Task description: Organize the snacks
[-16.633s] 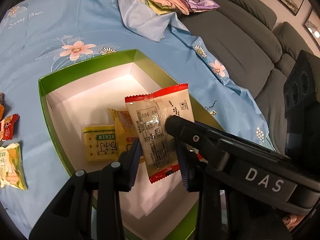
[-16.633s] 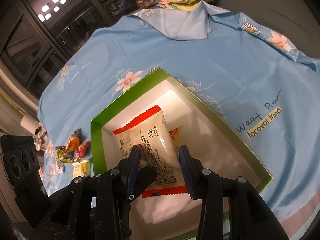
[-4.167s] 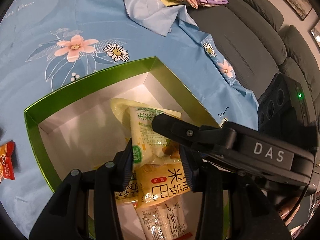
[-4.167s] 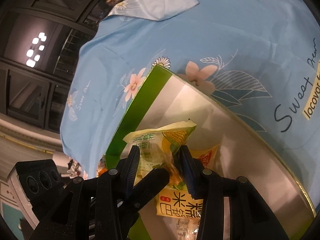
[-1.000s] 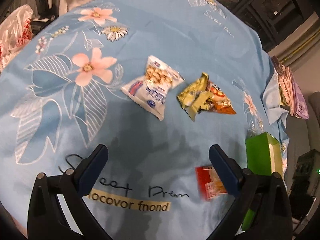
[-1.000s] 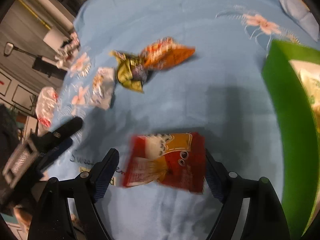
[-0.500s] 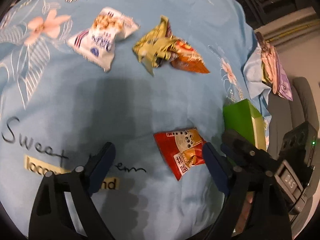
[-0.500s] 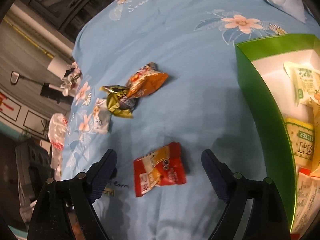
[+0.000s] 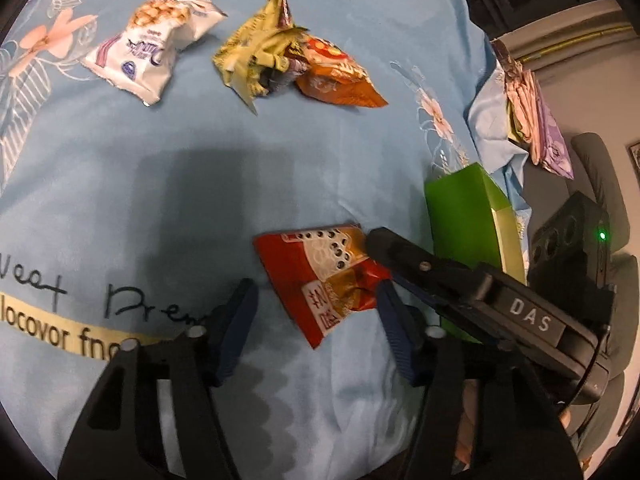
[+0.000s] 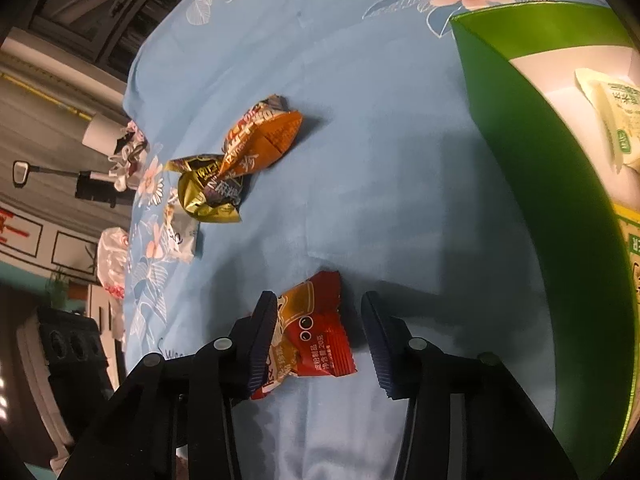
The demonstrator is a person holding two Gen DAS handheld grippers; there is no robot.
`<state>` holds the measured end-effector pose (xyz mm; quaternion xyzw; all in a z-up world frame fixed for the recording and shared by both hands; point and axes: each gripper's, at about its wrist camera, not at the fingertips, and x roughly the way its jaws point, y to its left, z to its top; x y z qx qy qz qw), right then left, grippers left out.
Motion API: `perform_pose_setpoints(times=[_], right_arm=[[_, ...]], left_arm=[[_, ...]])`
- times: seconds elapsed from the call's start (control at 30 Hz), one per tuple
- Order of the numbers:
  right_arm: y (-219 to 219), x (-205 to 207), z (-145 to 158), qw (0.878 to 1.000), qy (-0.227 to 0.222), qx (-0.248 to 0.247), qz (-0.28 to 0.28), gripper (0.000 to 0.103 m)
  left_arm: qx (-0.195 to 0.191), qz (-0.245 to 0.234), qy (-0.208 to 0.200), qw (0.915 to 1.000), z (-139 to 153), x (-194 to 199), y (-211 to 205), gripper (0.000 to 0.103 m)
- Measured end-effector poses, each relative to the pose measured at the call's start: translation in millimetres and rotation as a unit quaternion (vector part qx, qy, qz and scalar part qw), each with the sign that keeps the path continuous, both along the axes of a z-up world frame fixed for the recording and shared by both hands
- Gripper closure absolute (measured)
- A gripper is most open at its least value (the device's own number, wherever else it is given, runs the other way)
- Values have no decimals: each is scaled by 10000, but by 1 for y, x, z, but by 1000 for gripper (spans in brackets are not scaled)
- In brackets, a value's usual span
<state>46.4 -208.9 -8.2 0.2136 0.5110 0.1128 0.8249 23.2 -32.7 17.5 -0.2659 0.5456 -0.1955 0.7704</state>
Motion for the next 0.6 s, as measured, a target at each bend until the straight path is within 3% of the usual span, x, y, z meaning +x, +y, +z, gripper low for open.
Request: perform_pose_setpoints(times=[0.07, 0.2, 0.6], right_arm=[[3, 0, -3, 10000, 49, -18, 39, 58], [6, -1, -3, 9998, 38, -179, 76, 64], [6, -12, 15, 9991, -308, -281, 56, 65]], left_arm=[[-89, -84, 61, 9999, -4, 1, -4, 56], [109, -75, -86, 9999, -1, 0, -7, 66], [147, -75, -517, 9985, 14, -5, -10, 66]])
